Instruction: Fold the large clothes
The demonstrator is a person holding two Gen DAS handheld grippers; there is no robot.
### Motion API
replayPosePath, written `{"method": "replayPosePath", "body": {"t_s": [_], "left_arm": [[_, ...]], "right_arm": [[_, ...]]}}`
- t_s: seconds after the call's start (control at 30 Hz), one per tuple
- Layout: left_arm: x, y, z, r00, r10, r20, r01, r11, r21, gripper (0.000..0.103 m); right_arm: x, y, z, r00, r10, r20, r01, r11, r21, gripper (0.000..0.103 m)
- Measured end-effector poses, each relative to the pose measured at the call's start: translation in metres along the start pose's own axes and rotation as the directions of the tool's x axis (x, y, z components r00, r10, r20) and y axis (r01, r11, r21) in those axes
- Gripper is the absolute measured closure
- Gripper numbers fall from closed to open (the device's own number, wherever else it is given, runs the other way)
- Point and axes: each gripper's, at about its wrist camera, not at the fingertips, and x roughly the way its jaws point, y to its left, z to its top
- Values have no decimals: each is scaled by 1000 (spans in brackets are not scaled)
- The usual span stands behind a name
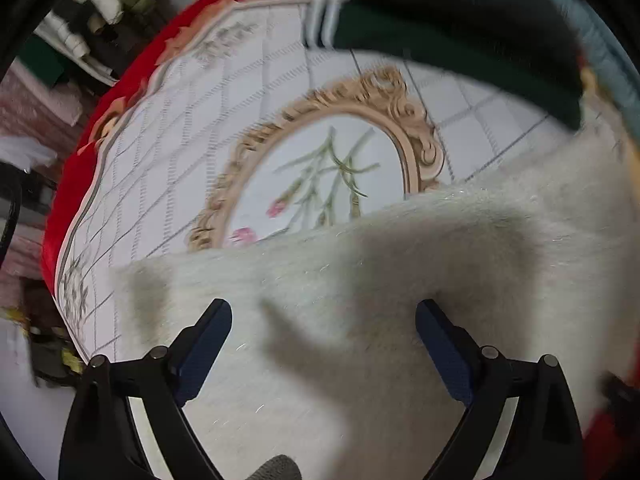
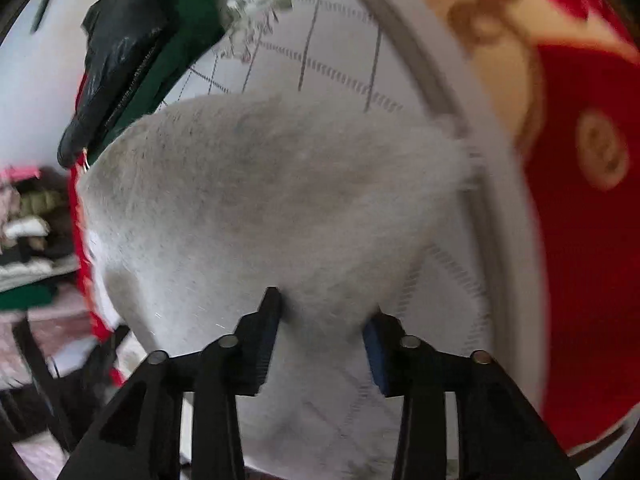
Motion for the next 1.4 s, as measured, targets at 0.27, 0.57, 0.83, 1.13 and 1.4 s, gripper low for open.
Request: {"method": "replayPosePath", "body": {"t_s": [0.27,0.57,0.83,1.13,1.4], "left_arm": [[40,19,23,997,-23,-75,17,996,-82,0],[50,41,25,992,-94,-87,76,980,-183,0],[-19,111,-9,1000,-18,-1,17,956,-294,0],[-14,141,-60,996,31,-80,-56,940,-335,0],[-29,113,-54,998,-39,-42,25,958,-287,0]], "right_arm": [[-25,115,49,1000,25,-15,-29,935,-353,82],[122,174,110,958,-185,-220,74,899,-432,89],[20,222,63,984,-126,-123,22,783,-622,87],[160,243,12,863,-404,-303,81,704,-706,95],[119,231,39,897,-235,-374,-45,794,-606,88]]}}
